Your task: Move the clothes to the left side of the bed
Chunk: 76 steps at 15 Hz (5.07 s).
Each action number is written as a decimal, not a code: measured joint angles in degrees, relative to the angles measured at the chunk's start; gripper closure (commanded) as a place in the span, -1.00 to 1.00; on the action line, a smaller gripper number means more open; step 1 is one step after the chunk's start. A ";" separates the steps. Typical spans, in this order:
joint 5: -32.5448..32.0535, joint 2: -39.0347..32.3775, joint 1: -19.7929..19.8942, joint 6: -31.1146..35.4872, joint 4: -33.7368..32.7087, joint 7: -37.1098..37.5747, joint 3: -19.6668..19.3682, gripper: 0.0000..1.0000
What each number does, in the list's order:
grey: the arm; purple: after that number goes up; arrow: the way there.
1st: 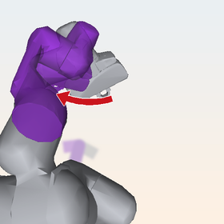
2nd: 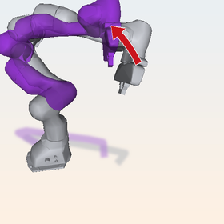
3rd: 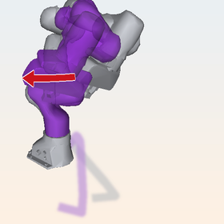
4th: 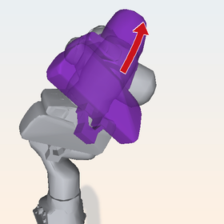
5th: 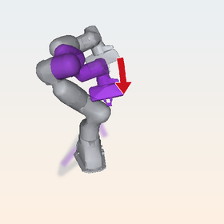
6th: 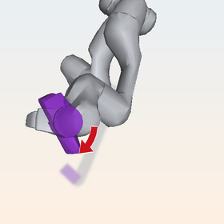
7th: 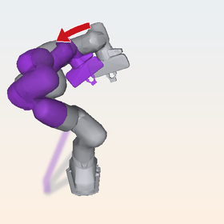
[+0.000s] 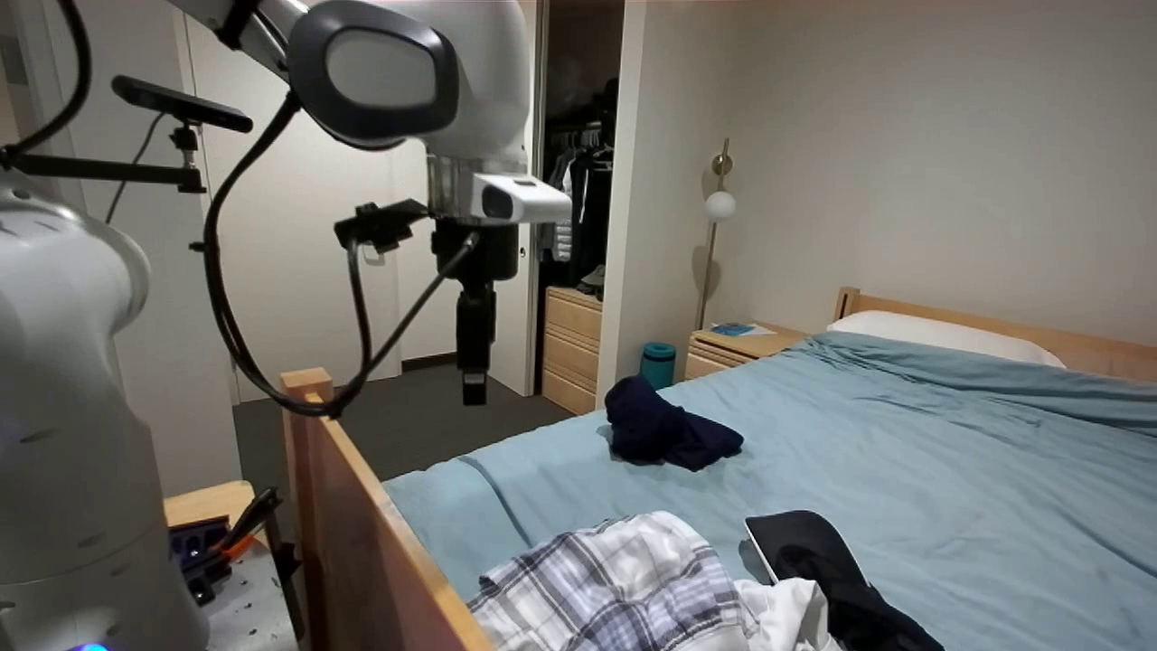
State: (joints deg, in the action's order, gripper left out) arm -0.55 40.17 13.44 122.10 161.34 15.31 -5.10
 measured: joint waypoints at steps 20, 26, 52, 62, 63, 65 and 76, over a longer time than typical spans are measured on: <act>4.81 -38.06 -2.22 23.39 -10.61 -19.60 -10.28 -1.00; 2.11 -46.86 -2.53 23.56 -18.08 -18.06 -8.62 -1.00; 28.89 -54.07 13.47 37.34 -17.75 -26.73 2.94 0.88; 41.76 -36.17 7.03 20.81 -20.16 -46.77 2.34 0.89; 41.16 -36.09 4.26 19.12 -21.69 -46.68 2.02 0.88; 40.62 -36.68 -1.23 16.23 -24.86 -46.56 2.13 0.67; 41.96 -43.66 -9.07 13.37 -31.11 -48.34 2.89 0.88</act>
State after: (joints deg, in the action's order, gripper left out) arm 41.41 -3.50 4.37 135.47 130.23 -33.02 -2.21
